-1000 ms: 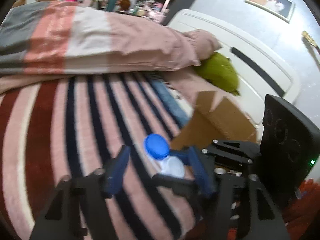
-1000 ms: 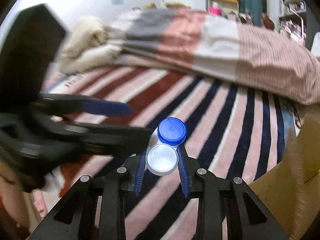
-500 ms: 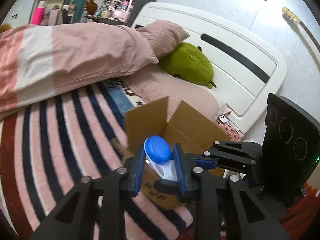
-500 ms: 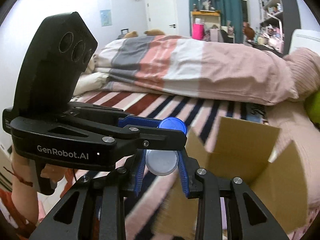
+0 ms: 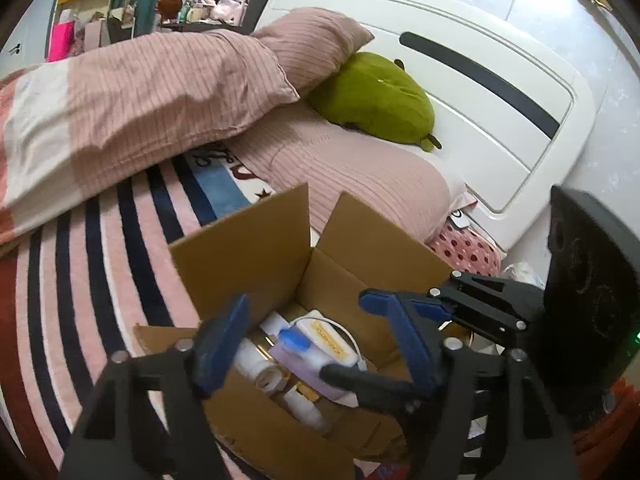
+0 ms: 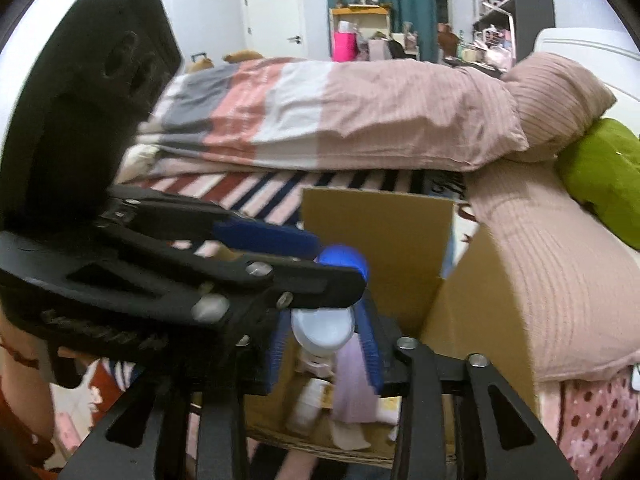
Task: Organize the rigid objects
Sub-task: 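Carry the lens case into the cardboard box and open the right gripper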
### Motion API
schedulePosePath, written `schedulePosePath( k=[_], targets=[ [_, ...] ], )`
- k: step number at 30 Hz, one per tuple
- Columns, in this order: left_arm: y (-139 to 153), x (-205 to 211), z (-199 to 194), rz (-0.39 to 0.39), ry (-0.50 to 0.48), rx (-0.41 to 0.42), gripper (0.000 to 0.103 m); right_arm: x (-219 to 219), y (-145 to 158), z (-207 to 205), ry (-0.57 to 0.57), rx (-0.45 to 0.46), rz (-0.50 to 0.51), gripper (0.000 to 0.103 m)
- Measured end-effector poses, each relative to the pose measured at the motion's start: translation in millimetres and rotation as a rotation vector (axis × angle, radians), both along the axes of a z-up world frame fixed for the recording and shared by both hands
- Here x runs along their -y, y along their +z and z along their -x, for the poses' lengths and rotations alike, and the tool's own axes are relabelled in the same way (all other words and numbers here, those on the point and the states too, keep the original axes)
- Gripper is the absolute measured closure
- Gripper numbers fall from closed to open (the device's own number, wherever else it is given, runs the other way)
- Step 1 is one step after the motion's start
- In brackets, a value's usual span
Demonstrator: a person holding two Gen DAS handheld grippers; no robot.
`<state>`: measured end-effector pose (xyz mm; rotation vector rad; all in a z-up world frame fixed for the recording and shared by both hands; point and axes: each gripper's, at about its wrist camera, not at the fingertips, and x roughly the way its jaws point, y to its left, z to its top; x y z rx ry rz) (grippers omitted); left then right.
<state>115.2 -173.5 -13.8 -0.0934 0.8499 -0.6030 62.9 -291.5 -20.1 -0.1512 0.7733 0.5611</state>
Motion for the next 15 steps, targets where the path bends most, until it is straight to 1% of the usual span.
schedulePosePath(
  k=[2, 5, 7, 9, 10, 11, 14, 15],
  targets=[
    [4, -5, 4, -0.007, 0.027, 0.012, 0.02, 6, -2, 0, 0.003, -0.016, -0.025, 0.051],
    [11, -15, 13, -0.044, 0.083, 0.048, 0.018, 9, 0, 3, 0.004, -0.013, -0.032, 0.051],
    [15, -25, 21, -0.063, 0.133, 0.07, 0.016, 9, 3, 4, 0.01, -0.002, -0.043, 0.048],
    [22, -37, 31, -0.1, 0.201, 0.105, 0.016, 10, 7, 7, 0.022, 0.017, -0.062, 0.038],
    [25, -44, 36, -0.116, 0.233, 0.123, 0.014, 10, 11, 9, 0.029, 0.036, -0.076, 0.035],
    [29, -51, 43, -0.128, 0.271, 0.142, 0.012, 9, 13, 10, 0.035, 0.052, -0.085, 0.03],
    [40, -75, 61, -0.136, 0.372, 0.191, 0.005, 8, 21, 14, 0.052, 0.096, -0.107, 0.018],
    [43, -83, 67, -0.133, 0.402, 0.201, 0.005, 7, 23, 16, 0.058, 0.111, -0.117, 0.015]
  ],
)
